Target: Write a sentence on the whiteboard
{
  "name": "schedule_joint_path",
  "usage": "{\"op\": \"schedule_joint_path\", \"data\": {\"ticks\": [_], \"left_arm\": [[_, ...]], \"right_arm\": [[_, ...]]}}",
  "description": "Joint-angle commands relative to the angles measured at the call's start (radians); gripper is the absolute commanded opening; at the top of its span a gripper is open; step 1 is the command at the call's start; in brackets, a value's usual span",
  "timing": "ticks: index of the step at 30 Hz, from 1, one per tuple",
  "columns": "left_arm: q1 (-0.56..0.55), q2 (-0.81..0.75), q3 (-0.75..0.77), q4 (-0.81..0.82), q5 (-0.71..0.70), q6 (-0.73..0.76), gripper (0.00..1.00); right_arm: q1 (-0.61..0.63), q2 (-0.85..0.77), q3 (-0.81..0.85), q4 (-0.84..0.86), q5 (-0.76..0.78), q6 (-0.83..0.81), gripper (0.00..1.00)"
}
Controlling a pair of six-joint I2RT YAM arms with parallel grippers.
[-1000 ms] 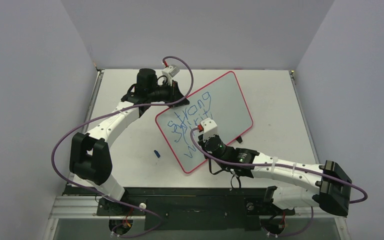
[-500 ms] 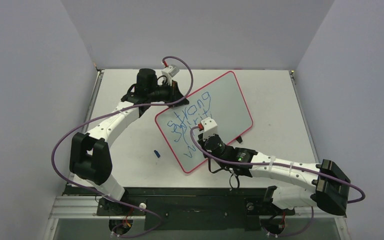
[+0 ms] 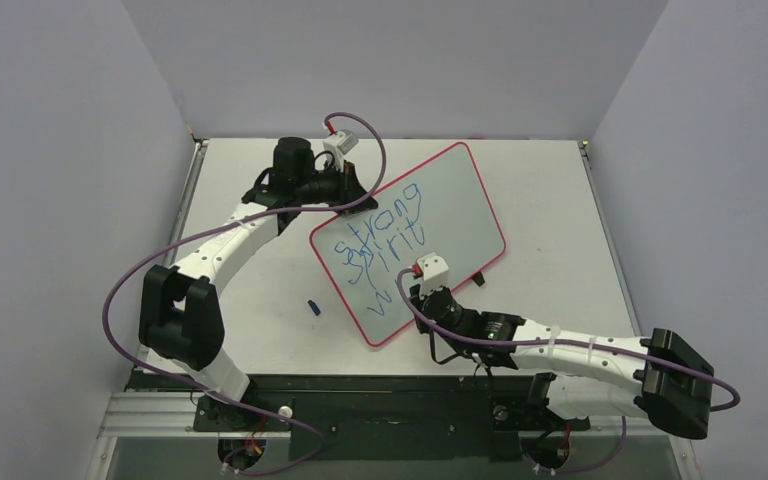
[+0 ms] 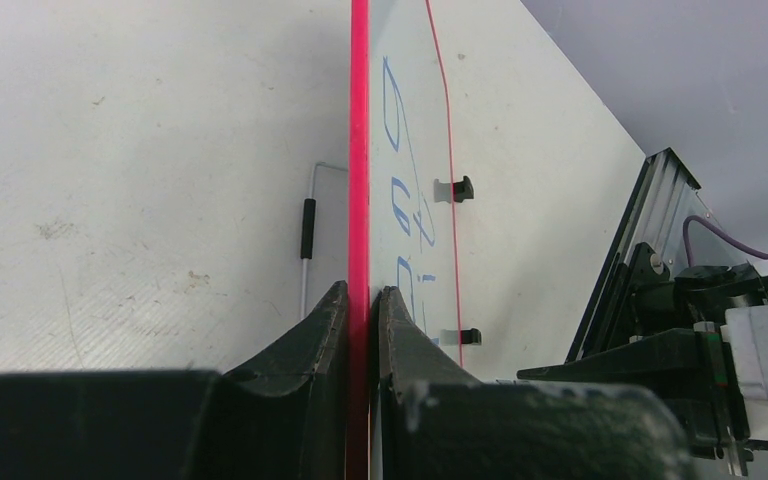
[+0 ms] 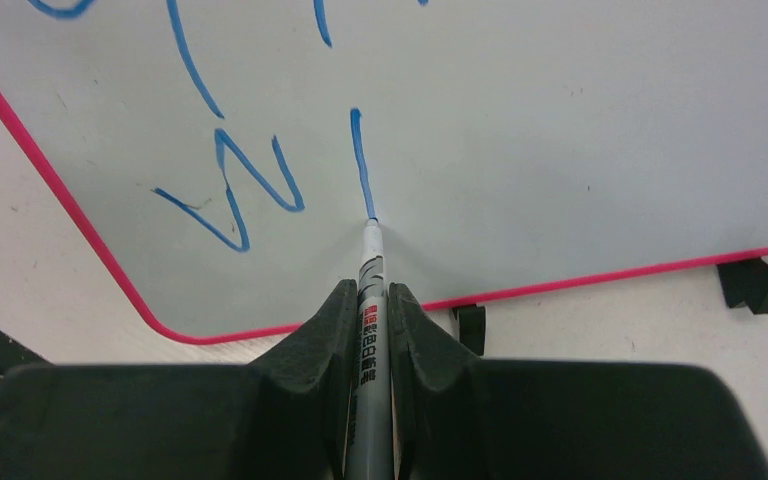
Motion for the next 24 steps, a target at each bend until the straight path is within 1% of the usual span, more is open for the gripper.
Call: {"op": "schedule_joint_path", "data": {"ticks": [1,5,12,16,24], "left_arm": [[-0.014,-0.006,0.007,0.008,-0.012,0.089,0.00],[-0.013,-0.007,0.006,0.007,-0.013,0.088,0.00],[-0.013,-0.011,0.003,0.006,-0.017,0.091,0.00],[-0.013,-0.003,0.008,0.006,-0.015,0.090,0.00],[-0.018,0.008,0.007,0.016,-0.005,0.079,0.00]], "right_arm": [[0.008,-0.029,-0.050,-0.016,-0.013,0.073,0.00],[0.015,-0.057,-0.043,-0.044,-0.012,0.072,0.00],[0.017,-0.113,0.030,-0.123,-0.008,0.031,0.00],[0.013,-0.132,0.067,-0.127,-0.010,0.005,0.00],[-0.071,-0.081,0.148,-0.107,-0.091,-0.044,0.00]]}}
